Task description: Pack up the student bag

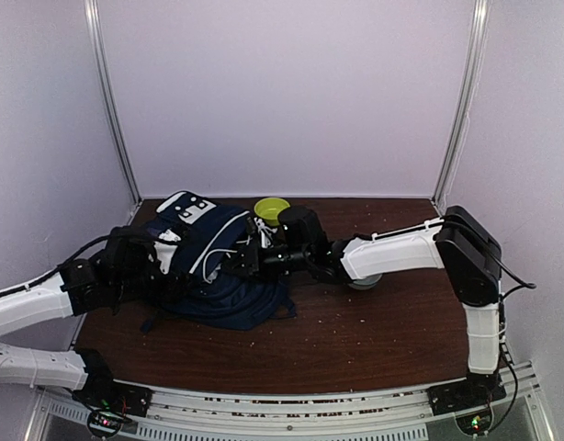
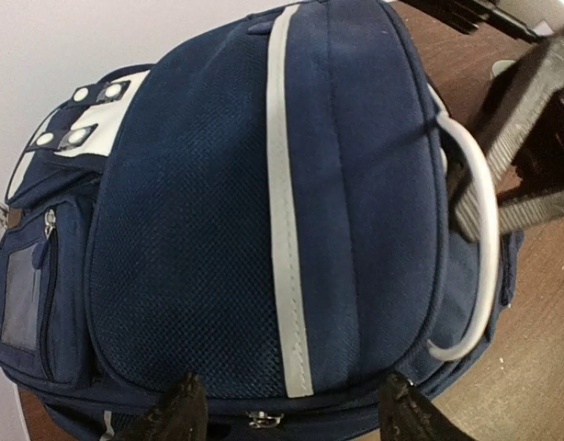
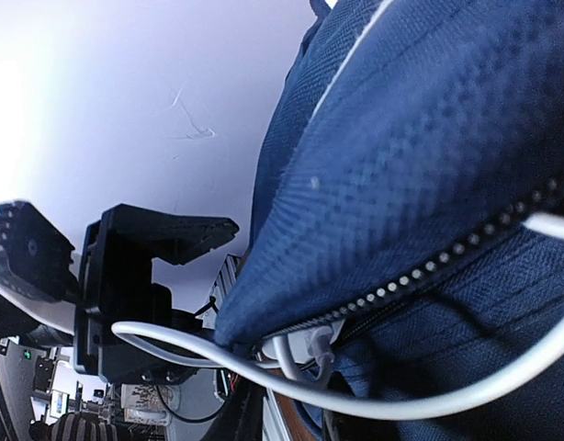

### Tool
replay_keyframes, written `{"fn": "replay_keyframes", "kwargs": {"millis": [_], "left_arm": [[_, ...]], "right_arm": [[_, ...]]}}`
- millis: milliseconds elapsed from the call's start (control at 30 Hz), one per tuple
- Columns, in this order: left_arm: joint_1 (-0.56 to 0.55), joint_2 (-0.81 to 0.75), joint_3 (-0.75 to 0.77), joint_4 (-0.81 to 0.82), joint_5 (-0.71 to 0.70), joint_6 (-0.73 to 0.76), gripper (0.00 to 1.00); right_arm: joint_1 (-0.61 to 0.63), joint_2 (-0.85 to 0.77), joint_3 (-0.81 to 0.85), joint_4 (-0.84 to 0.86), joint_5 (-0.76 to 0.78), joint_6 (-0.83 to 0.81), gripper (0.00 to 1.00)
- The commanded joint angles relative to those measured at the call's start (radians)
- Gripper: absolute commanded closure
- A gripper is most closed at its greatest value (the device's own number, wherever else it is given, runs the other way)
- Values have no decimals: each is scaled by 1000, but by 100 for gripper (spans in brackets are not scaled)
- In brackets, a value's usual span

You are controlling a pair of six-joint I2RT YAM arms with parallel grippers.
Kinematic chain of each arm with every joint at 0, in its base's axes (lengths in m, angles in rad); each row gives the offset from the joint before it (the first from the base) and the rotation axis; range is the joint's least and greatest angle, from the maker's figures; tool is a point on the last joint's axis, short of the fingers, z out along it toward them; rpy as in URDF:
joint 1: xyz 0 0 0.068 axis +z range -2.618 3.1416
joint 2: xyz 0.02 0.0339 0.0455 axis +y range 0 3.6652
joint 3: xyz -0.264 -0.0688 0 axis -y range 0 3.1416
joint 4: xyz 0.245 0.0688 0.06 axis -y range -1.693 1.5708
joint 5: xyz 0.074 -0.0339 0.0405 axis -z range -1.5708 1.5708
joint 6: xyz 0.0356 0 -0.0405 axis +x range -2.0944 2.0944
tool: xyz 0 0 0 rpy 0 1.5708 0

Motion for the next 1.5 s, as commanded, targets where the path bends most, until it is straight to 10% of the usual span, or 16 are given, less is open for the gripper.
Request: {"fn": "replay_keyframes", "kwargs": {"millis": [0,333,667,767,900,1467], "left_arm": [[-52,-58,-103,233,-76,144,30],[-79,38,-96,253,-171,336,27],[-79,114,1,289,-231,317,43],[-79,121,9,325,-187,316,56],[-79,137,33,318,-191,297,100],[-190,144,336,239,-60,329,100]], "right_arm": [[-14,6,40,-7,47,9,76],[-52,78,136,12,49,55,99],[-109,171,297,2,86,113,100],[-116,196,343,-23,103,112,100],[-117,233,385,-33,117,126,100],[-90,258,477,-86,195,144,100]]}}
